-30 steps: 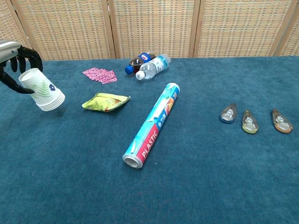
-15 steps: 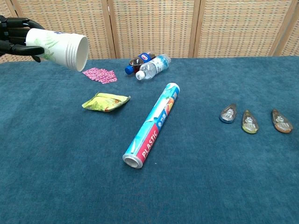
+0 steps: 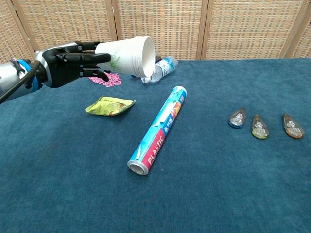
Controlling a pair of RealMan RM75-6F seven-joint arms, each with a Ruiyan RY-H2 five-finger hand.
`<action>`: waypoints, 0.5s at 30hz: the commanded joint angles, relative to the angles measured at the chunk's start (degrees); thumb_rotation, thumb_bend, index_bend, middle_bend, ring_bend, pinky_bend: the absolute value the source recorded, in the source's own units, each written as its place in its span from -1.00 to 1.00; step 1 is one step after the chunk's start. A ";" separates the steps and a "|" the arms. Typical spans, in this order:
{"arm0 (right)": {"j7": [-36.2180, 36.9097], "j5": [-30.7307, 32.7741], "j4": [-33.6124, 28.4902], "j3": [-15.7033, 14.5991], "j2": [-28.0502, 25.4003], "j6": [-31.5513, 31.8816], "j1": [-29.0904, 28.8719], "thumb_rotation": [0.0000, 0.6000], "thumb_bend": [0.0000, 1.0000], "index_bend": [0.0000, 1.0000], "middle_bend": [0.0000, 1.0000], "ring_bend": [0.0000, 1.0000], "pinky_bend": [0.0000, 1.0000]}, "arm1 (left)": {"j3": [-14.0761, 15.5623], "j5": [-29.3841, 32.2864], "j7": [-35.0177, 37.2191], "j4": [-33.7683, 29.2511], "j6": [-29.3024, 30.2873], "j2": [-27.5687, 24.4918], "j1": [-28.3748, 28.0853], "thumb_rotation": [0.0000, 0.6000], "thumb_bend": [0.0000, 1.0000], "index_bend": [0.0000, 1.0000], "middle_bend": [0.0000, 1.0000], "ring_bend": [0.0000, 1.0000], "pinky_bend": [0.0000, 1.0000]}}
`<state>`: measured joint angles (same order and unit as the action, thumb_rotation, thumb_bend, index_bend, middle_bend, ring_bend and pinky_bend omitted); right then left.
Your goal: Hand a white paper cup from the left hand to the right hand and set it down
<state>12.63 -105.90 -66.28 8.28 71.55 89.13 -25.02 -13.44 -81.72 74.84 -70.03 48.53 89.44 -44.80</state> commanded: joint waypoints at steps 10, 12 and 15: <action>-2.97 -4.28 0.53 0.92 1.82 -1.47 -9.08 1.00 -0.61 -0.24 -0.56 -0.89 -1.00 | -4.13 3.74 -4.95 2.52 -6.51 6.50 -8.04 1.00 -0.62 -0.03 0.03 -0.02 -0.06; -3.93 -4.64 -0.41 0.96 1.62 -2.23 -10.16 1.00 -0.61 -0.24 -0.57 -0.89 -1.00 | -4.71 4.47 -6.53 2.48 -7.43 6.92 -9.06 1.00 -0.62 -0.03 0.03 -0.02 -0.06; -5.08 -4.68 -1.72 0.91 1.67 -3.59 -11.53 1.00 -0.59 -0.22 -0.62 -0.89 -1.00 | -5.49 5.63 -9.27 1.97 -8.50 7.24 -10.32 1.00 -0.62 -0.03 0.03 -0.02 -0.06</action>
<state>8.05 -110.51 -67.47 9.20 73.26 86.08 -36.09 -18.21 -77.06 67.14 -67.75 40.93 96.26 -54.13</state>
